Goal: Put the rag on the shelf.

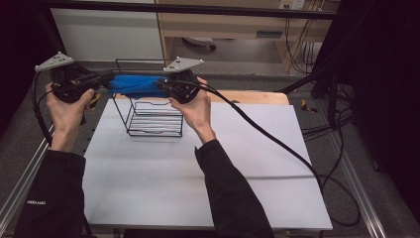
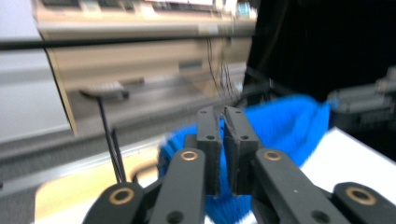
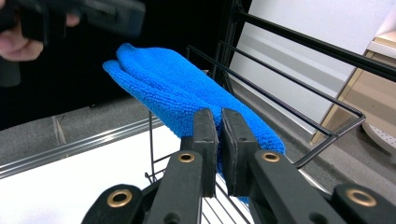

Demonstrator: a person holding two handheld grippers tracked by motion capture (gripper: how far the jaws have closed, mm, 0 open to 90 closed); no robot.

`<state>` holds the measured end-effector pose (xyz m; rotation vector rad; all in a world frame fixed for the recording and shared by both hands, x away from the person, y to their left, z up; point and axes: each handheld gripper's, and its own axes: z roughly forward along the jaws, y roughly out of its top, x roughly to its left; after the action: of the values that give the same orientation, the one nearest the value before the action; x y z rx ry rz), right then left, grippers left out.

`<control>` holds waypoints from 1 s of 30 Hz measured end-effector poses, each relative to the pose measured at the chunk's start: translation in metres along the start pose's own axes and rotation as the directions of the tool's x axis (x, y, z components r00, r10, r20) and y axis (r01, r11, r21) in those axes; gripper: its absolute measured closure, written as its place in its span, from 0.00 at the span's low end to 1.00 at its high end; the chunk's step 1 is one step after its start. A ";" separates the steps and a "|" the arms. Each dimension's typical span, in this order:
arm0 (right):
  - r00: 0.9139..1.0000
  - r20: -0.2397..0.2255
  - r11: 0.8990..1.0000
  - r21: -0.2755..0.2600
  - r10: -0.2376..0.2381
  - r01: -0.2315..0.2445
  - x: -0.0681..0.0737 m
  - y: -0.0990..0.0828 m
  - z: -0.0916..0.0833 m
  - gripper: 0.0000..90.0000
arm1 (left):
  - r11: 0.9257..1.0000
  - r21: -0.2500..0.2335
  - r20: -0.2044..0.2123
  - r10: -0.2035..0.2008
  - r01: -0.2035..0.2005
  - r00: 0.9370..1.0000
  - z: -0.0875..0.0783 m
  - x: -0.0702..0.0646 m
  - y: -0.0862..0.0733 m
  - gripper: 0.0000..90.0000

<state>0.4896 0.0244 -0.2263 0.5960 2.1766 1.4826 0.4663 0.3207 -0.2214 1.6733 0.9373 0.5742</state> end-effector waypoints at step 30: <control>0.994 -0.063 0.993 0.079 0.093 -0.088 0.001 -0.018 0.006 1.00 | 0.993 0.114 -0.028 0.046 -0.043 0.999 0.024 0.002 -0.038 1.00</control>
<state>0.4907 0.0239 -0.2450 0.6884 2.2935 1.4908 0.4745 0.3124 -0.2652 1.7950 0.9719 0.5871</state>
